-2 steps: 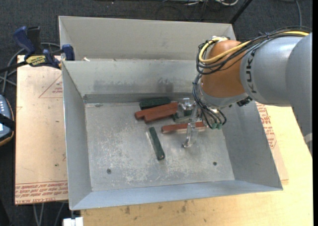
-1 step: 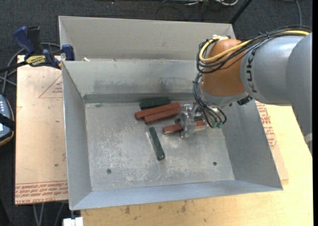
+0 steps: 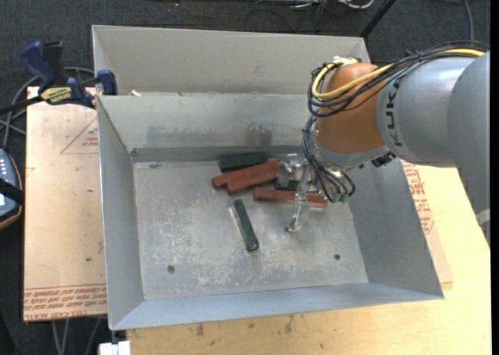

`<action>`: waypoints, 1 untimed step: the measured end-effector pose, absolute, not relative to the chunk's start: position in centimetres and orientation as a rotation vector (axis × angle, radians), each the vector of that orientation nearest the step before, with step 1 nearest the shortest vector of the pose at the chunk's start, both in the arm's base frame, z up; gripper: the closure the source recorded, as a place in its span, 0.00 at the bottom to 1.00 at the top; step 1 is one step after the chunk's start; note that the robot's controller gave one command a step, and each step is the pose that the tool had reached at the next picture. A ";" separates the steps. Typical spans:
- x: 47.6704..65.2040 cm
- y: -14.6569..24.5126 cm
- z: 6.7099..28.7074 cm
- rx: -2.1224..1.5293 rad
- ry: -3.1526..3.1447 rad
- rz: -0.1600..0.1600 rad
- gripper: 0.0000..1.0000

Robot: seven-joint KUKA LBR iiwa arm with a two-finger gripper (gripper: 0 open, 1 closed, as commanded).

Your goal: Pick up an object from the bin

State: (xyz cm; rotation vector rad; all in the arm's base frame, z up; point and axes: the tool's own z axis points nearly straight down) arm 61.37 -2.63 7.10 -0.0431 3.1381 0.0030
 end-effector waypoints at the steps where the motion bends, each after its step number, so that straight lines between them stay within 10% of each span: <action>1: 61.6 -2.7 7.5 -0.042 3.130 0.003 1.00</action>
Offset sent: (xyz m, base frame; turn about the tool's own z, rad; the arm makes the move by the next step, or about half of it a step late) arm 0.0000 0.0000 0.0000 0.0000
